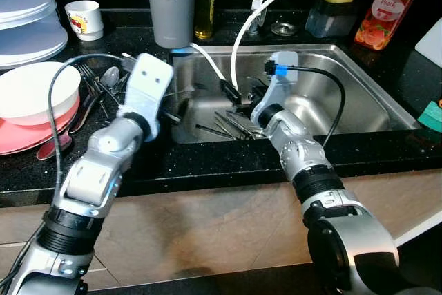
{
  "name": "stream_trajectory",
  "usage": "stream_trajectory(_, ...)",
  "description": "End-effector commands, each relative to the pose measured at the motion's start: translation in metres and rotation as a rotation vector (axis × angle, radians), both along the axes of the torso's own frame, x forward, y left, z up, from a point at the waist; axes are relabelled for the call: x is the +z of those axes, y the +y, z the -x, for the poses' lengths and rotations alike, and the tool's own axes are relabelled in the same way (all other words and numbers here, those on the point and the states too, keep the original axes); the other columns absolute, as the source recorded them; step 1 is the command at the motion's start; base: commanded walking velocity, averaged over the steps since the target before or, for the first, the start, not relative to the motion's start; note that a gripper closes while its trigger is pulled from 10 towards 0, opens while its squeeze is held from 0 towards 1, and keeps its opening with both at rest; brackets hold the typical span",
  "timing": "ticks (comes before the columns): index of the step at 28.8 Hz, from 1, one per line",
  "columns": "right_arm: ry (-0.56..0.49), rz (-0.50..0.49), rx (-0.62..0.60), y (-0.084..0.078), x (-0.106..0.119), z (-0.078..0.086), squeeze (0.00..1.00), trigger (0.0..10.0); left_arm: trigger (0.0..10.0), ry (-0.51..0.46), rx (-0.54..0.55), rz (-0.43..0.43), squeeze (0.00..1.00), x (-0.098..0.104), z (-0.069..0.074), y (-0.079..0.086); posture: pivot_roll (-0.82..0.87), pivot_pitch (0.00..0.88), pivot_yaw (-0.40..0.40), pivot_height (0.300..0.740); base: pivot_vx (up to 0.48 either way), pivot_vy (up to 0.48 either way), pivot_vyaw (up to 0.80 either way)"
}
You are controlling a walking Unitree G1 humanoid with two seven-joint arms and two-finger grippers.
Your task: Kitchen organization
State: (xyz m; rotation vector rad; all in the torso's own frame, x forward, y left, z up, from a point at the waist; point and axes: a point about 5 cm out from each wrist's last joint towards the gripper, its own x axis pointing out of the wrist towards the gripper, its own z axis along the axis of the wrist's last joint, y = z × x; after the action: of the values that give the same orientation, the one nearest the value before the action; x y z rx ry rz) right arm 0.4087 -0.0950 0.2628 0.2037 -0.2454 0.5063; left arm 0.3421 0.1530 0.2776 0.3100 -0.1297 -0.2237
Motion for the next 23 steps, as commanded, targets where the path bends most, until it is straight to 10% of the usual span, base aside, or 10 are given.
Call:
stream_trajectory(1,-0.001,0.01,0.014,0.002,-0.001,0.001,0.0,10.0,10.0,0.049,0.056,0.043,0.0,-0.004,-0.001,0.009,-0.01,0.175,-0.037,0.74,0.0,0.0,0.0)
stream_trajectory(3,-0.001,0.01,0.013,0.003,-0.002,0.001,0.0,10.0,10.0,0.075,0.093,0.073,0.0,-0.008,-0.003,0.012,-0.01,0.175,-0.037,0.74,0.0,0.0,0.0)
stream_trajectory(4,-0.003,0.016,0.011,0.002,-0.002,0.001,0.0,10.0,10.0,0.106,0.111,0.106,0.68,-0.013,-0.004,0.013,-0.01,0.175,-0.037,0.74,0.0,0.0,0.0)
stream_trajectory(5,-0.003,0.016,0.011,0.002,-0.002,0.001,0.0,10.0,10.0,0.106,0.111,0.106,0.68,-0.013,-0.004,0.013,-0.01,0.175,-0.037,0.74,0.0,0.0,0.0)
stream_trajectory(6,-0.003,0.017,0.01,0.003,-0.002,0.001,0.0,10.0,10.0,0.126,0.125,0.141,1.0,-0.016,-0.005,0.013,-0.01,0.176,-0.035,0.74,0.0,0.0,0.0)
stream_trajectory(11,-0.008,0.016,0.014,0.001,0.0,0.001,0.0,10.0,10.0,0.155,0.144,0.192,1.0,-0.023,-0.008,0.01,-0.01,0.176,-0.035,0.74,0.0,0.0,0.0)
stream_trajectory(12,-0.01,0.015,0.015,0.0,0.0,0.001,0.0,10.0,10.0,0.162,0.141,0.195,0.14,-0.025,-0.009,0.008,-0.01,0.176,-0.034,0.74,0.0,0.0,0.0)
stream_trajectory(13,-0.012,0.015,0.016,0.0,0.0,0.001,0.0,10.0,10.0,0.163,0.129,0.196,0.0,-0.026,-0.01,0.005,-0.01,0.176,-0.034,0.74,0.0,0.0,0.0)
stream_trajectory(23,-0.029,-0.004,0.025,0.0,0.004,0.002,0.0,10.0,10.0,0.111,0.016,0.211,0.0,-0.018,-0.012,-0.016,-0.01,0.175,-0.033,0.74,0.0,0.0,0.0)
